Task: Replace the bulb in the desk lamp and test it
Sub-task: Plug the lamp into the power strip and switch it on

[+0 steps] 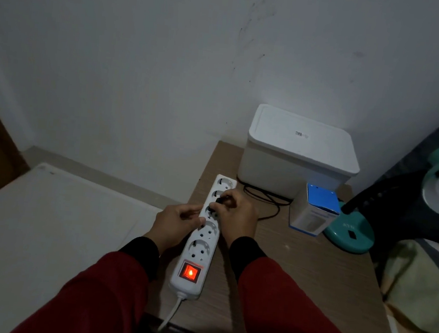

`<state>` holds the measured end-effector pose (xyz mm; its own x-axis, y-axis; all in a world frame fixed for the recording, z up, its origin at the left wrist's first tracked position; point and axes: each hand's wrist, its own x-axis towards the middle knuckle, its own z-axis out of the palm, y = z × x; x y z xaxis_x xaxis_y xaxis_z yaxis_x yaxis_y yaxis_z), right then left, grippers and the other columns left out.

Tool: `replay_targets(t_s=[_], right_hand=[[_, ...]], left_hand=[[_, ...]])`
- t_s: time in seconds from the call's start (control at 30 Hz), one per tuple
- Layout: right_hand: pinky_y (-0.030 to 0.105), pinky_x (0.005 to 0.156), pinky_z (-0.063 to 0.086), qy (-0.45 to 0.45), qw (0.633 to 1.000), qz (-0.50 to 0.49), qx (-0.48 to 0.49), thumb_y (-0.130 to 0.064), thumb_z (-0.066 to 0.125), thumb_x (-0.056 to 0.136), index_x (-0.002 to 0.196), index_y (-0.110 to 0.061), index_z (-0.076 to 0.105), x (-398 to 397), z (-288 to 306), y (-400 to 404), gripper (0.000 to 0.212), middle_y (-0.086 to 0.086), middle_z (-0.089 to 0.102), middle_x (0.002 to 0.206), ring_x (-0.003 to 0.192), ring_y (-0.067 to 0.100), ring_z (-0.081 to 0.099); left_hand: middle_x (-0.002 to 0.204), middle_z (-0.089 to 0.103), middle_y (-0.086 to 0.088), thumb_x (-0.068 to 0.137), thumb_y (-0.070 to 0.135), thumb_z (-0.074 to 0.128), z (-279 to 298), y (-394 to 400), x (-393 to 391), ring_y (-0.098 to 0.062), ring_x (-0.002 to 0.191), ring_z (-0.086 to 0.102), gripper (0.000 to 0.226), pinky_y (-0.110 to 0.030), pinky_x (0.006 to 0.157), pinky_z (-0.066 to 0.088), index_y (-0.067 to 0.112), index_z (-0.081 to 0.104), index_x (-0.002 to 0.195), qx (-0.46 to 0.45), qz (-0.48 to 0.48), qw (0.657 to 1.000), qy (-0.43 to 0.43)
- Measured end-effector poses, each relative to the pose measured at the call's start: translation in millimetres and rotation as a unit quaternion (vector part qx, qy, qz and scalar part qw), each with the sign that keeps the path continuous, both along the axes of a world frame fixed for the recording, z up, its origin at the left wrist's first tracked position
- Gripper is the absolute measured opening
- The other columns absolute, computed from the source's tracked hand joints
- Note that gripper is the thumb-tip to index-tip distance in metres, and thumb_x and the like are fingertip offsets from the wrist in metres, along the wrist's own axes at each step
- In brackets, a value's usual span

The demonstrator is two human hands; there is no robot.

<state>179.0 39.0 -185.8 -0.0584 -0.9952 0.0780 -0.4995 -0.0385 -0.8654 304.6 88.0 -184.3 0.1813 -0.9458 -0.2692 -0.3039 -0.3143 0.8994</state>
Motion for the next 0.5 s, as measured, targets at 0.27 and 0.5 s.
replay_targets(t_s=[0.27, 0.5], right_hand=[[0.029, 0.068, 0.056, 0.039, 0.999, 0.015, 0.012, -0.019, 0.079, 0.068, 0.078, -0.026, 0.064, 2, -16, 0, 0.019, 0.010, 0.069, 0.091, 0.080, 0.020, 0.066], [0.026, 0.076, 0.049, 0.139, 0.990, 0.014, -0.008, -0.027, 0.076, 0.073, 0.089, -0.022, 0.066, -2, -13, 2, 0.019, 0.006, 0.054, 0.095, 0.089, 0.023, 0.058]], left_hand=[[0.116, 0.070, -0.003, 0.084, 0.021, 0.069, -3, -2, 2, -0.010, 0.098, 0.063, 0.041, -0.021, 0.090, 0.046, 0.019, 0.063, 0.124, 0.002, -0.003, 1.000, 0.009], [0.113, 0.071, -0.003, 0.083, 0.022, 0.070, -6, -2, 4, -0.013, 0.102, 0.065, 0.041, -0.026, 0.094, 0.049, 0.020, 0.063, 0.123, 0.006, -0.002, 1.000, 0.013]])
